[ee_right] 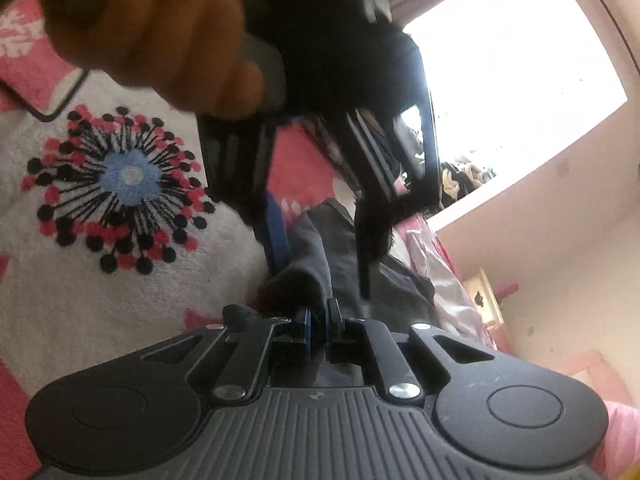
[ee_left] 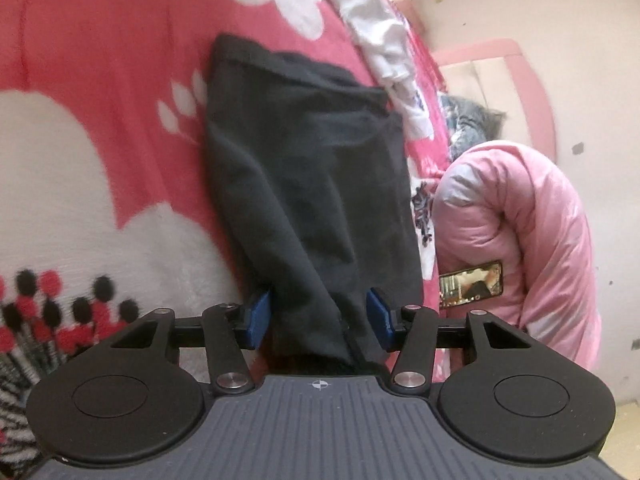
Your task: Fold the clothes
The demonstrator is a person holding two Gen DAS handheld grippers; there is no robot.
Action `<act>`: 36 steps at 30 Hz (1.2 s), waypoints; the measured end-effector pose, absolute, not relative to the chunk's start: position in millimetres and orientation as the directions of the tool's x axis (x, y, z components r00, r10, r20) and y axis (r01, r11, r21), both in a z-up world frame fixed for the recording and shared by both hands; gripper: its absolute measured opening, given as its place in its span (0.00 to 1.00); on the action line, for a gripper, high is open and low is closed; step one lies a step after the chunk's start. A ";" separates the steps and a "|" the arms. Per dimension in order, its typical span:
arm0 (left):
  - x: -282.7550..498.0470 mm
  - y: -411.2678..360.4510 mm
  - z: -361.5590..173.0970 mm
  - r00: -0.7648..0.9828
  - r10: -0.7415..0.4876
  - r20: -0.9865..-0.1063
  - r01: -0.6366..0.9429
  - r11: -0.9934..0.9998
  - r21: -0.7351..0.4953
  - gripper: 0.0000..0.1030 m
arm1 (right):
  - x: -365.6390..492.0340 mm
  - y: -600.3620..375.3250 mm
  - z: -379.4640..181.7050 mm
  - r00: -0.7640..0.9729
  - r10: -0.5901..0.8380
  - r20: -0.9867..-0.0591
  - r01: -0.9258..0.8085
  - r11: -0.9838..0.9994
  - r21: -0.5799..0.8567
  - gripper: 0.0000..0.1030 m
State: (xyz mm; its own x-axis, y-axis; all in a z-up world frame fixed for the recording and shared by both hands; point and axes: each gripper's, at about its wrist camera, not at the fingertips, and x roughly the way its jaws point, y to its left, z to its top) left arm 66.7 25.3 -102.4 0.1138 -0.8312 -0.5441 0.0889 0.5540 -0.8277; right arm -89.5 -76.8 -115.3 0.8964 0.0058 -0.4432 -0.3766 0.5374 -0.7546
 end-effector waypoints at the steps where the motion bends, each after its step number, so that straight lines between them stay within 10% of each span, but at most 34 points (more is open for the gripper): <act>1: 68.3 22.4 -103.8 0.108 -0.832 -0.544 0.085 0.553 -0.829 0.41 | -89.9 -76.4 -115.7 0.898 0.007 -0.440 -0.376 0.532 -0.758 0.06; 6: 74.2 14.0 -109.7 0.102 -0.838 -0.536 0.081 0.544 -0.835 0.09 | -92.8 -80.7 -109.8 0.896 0.029 -0.443 -0.378 0.575 -0.725 0.08; 11: 72.2 21.9 -115.4 0.130 -0.872 -0.472 0.061 0.482 -0.874 0.05 | -93.6 -96.9 -91.4 0.877 0.064 -0.476 -0.378 0.704 -0.601 0.41; 21: 64.9 36.4 -130.4 0.233 -0.930 -0.283 0.009 0.294 -0.956 0.05 | -97.0 -109.5 -90.0 0.833 0.083 -0.548 -0.373 0.814 -0.445 0.52; 26: 63.5 40.8 -133.3 0.252 -0.942 -0.224 0.004 0.233 -0.973 0.05 | -94.4 -100.1 -107.5 0.826 -0.010 -0.563 -0.314 0.823 -0.474 0.43; 29: 63.4 44.3 -131.8 0.267 -0.946 -0.187 0.021 0.200 -0.980 0.05 | -93.1 -100.9 -107.4 0.835 -0.059 -0.547 -0.293 0.794 -0.533 0.11; 36: 63.4 46.2 -142.3 0.241 -0.932 -0.270 0.012 0.281 -0.960 0.06 | -116.2 -87.4 -126.3 0.892 -0.131 -0.434 -0.324 0.483 -0.813 0.10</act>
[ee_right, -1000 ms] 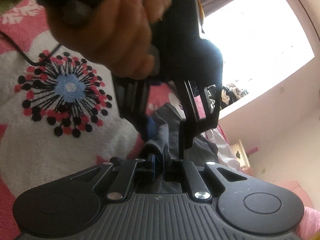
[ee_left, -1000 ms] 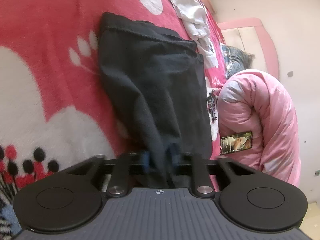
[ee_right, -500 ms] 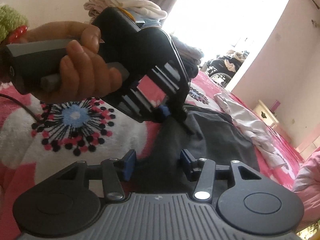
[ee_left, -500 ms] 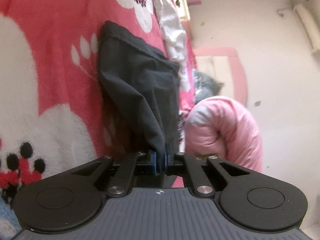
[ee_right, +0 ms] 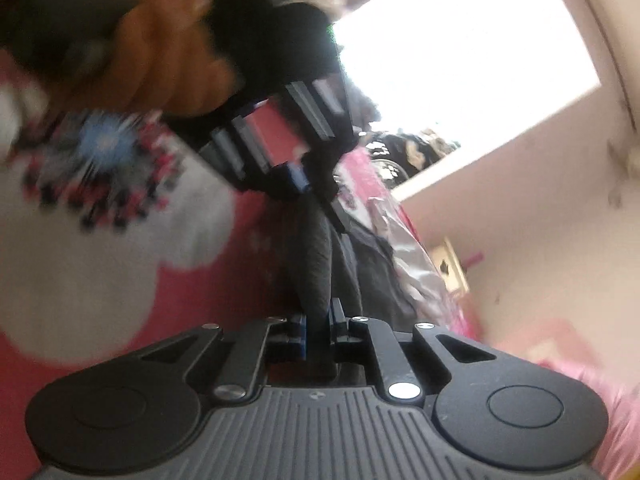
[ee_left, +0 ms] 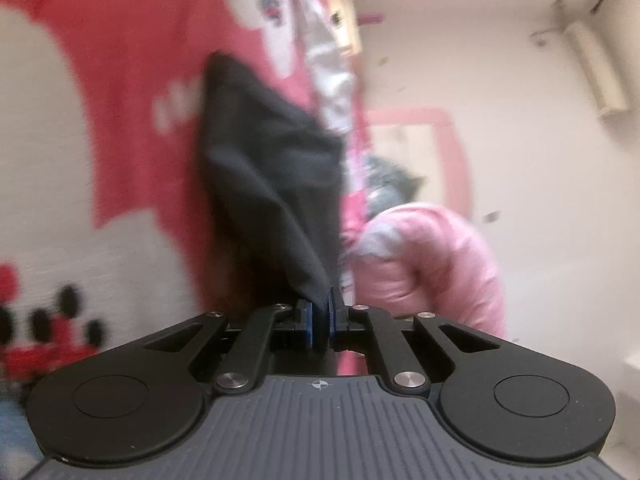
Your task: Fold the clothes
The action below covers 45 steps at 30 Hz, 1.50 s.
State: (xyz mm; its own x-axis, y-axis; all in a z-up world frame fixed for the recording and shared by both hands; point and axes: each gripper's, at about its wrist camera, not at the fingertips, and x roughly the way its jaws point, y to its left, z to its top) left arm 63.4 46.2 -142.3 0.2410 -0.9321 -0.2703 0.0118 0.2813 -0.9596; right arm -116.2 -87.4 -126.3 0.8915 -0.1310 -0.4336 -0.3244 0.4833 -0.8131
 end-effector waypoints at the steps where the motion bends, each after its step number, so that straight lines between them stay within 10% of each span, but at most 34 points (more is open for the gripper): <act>1: 64.0 47.3 -146.7 0.232 -0.925 -0.302 -0.015 0.307 -0.952 0.06 | -118.1 -85.2 -137.8 0.879 -0.126 -0.460 -0.368 0.436 -0.822 0.11; 9: 69.3 62.9 -121.0 0.270 -0.876 -0.400 0.011 0.418 -0.908 0.55 | -125.8 -86.3 -150.9 0.874 -0.098 -0.475 -0.405 0.394 -0.825 0.14; 13: 80.1 70.5 -109.8 0.327 -0.824 -0.463 0.019 0.495 -0.869 0.58 | -126.6 -88.2 -149.7 0.873 -0.098 -0.477 -0.403 0.405 -0.821 0.14; 34: 78.8 12.5 -80.4 0.329 -0.624 -0.709 0.193 0.779 -0.596 0.42 | -113.1 -88.8 -156.0 0.870 -0.085 -0.486 -0.405 0.442 -0.801 0.14; 38: 84.8 20.8 -88.9 0.316 -0.694 -0.648 0.148 0.710 -0.688 0.07 | -111.5 -89.0 -155.2 0.870 -0.082 -0.486 -0.403 0.450 -0.797 0.14; 43: 87.5 49.9 -106.1 0.364 -0.855 -0.370 0.123 0.438 -0.891 0.05 | -114.3 -90.7 -153.5 0.874 -0.077 -0.479 -0.394 0.466 -0.793 0.15; 45: 94.0 55.8 -128.5 0.348 -0.847 -0.401 0.023 0.435 -0.900 0.06 | -114.5 -90.6 -153.4 0.875 -0.077 -0.478 -0.391 0.470 -0.791 0.15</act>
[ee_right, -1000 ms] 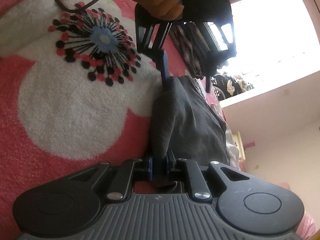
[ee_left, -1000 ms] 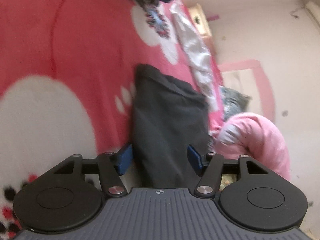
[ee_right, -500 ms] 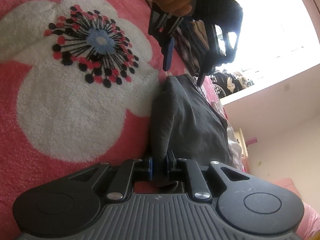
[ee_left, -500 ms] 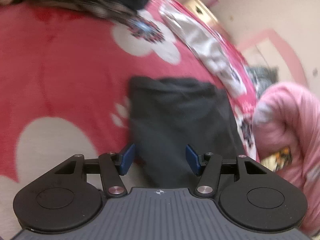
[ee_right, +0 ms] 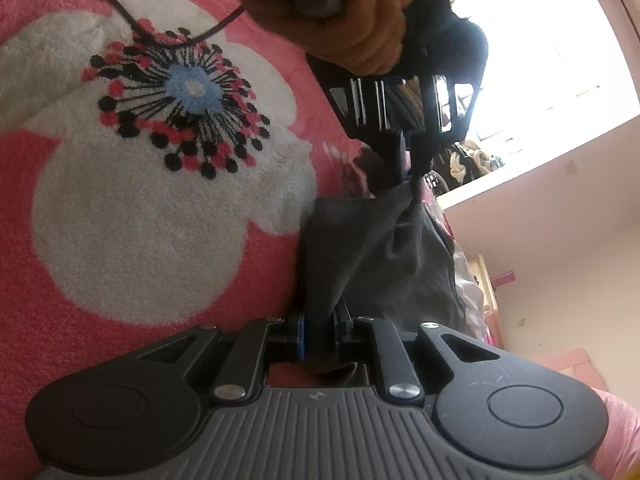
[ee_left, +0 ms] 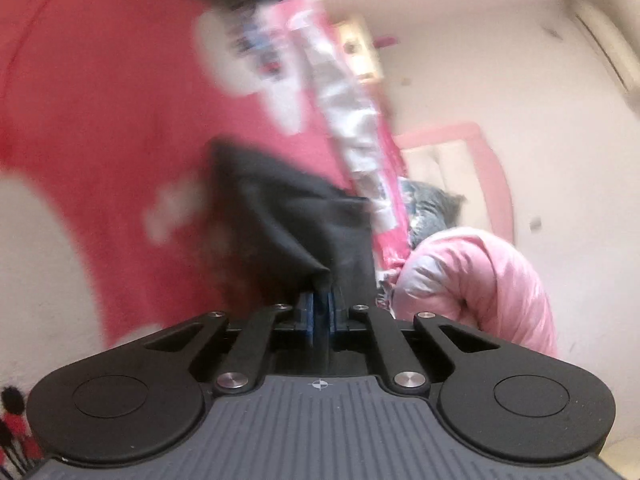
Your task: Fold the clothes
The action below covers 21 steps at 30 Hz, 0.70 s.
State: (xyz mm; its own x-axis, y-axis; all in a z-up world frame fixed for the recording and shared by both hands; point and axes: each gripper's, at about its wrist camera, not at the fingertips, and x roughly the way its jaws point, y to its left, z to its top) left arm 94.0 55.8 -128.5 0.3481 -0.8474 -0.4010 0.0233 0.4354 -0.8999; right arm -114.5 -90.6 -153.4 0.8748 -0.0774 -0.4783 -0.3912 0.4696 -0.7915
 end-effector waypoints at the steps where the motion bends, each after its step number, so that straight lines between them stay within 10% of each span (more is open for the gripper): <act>1: 95.6 58.0 -135.5 0.344 -0.829 -0.442 -0.011 0.467 -0.884 0.08 | -114.5 -90.6 -153.5 0.875 -0.078 -0.477 -0.390 0.471 -0.792 0.15; 7: 88.5 69.0 -119.2 0.373 -0.810 -0.453 0.013 0.493 -0.870 0.54 | -116.0 -90.5 -152.9 0.879 -0.077 -0.470 -0.381 0.478 -0.791 0.15; 21: 35.5 52.4 -75.2 0.289 -0.754 -0.590 0.170 0.647 -0.743 0.57 | -115.7 -88.8 -157.0 0.885 -0.082 -0.459 -0.372 0.469 -0.801 0.19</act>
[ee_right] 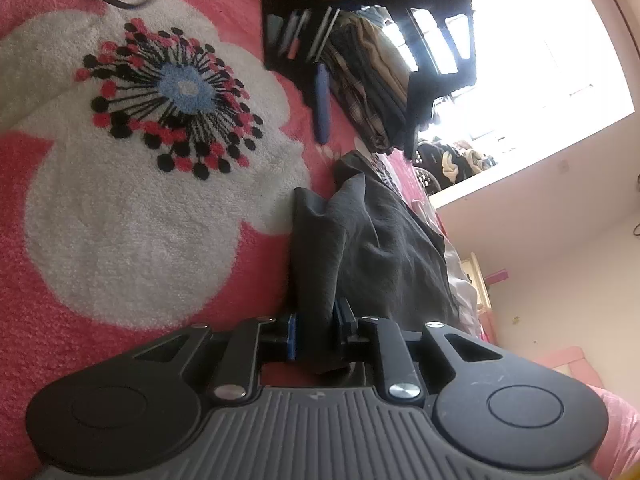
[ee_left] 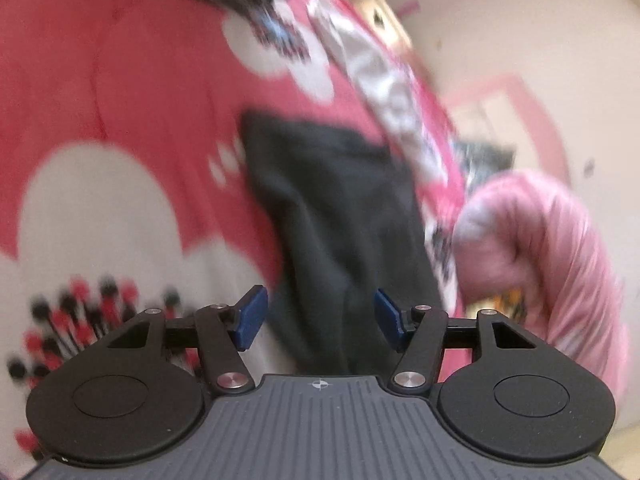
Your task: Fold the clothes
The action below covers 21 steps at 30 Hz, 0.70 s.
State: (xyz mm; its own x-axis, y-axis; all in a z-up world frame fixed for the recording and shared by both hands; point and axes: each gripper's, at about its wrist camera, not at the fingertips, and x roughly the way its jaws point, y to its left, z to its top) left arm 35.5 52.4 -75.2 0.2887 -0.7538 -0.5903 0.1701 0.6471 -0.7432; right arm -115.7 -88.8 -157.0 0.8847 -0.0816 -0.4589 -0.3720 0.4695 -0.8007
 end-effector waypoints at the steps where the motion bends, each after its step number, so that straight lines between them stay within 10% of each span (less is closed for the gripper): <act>1: 31.5 47.0 -76.8 0.271 -0.754 -0.598 0.181 0.650 -0.738 0.57 | -114.0 -89.4 -157.7 0.885 -0.082 -0.459 -0.372 0.469 -0.801 0.19; 13: 33.1 8.4 -95.4 0.234 -0.720 -0.654 0.220 0.694 -0.686 0.50 | -110.0 -88.3 -159.3 0.886 -0.089 -0.455 -0.364 0.475 -0.801 0.19; 21: 40.6 16.2 -107.2 0.223 -0.752 -0.621 0.162 0.657 -0.737 0.12 | -109.8 -88.1 -159.8 0.888 -0.086 -0.452 -0.359 0.484 -0.798 0.19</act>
